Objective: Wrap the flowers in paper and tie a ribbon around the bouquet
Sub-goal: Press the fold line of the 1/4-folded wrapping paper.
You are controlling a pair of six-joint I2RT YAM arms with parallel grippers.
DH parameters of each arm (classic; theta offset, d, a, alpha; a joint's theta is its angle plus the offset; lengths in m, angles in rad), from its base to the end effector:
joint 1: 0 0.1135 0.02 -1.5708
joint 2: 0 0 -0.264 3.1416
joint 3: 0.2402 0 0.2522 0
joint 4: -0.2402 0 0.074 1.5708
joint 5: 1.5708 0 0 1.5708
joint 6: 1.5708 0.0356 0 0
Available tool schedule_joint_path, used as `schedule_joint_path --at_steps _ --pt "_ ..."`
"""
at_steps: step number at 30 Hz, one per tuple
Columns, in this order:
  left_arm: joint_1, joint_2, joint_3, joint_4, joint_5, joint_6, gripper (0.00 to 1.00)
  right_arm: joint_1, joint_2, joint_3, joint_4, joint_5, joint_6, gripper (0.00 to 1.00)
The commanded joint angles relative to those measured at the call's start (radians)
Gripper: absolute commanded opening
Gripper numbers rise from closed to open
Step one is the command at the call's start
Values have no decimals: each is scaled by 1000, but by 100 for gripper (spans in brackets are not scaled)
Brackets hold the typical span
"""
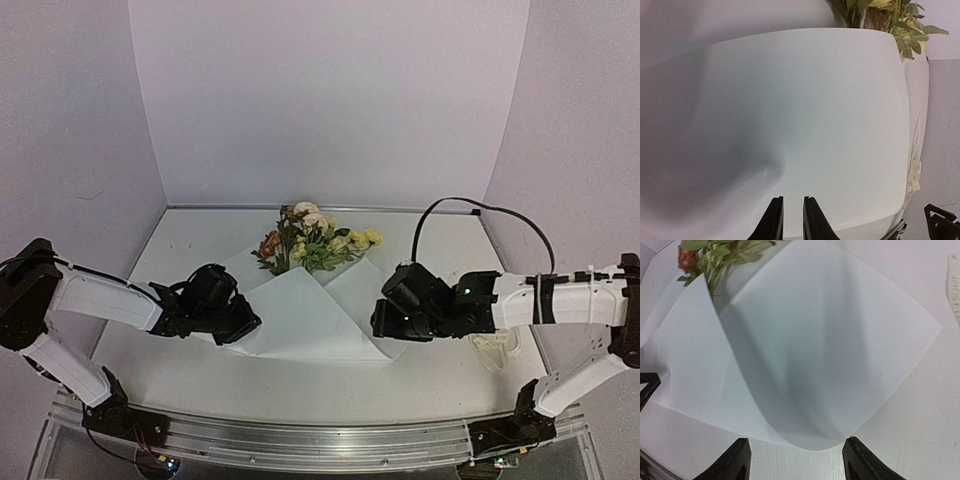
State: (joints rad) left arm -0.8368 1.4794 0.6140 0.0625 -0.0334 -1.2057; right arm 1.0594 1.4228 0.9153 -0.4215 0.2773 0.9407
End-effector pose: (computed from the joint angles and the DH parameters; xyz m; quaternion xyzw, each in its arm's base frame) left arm 0.1861 -0.2045 0.1500 -0.1762 0.9102 -0.3113 0.2088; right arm 0.1500 0.2474 0.2213 -0.0122 0.9408 0.1920 0.2791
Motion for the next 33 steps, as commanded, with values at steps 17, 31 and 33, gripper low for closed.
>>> schedule_joint_path --at_steps 17,31,33 --pt "119 -203 -186 -129 12 130 15 143 421 355 14 -48 -31 50" --pt "176 -194 -271 -82 70 94 11 99 501 403 -4 -34 -86 50" --pt "177 -204 -261 -87 66 95 11 102 490 403 -18 -41 -84 51"
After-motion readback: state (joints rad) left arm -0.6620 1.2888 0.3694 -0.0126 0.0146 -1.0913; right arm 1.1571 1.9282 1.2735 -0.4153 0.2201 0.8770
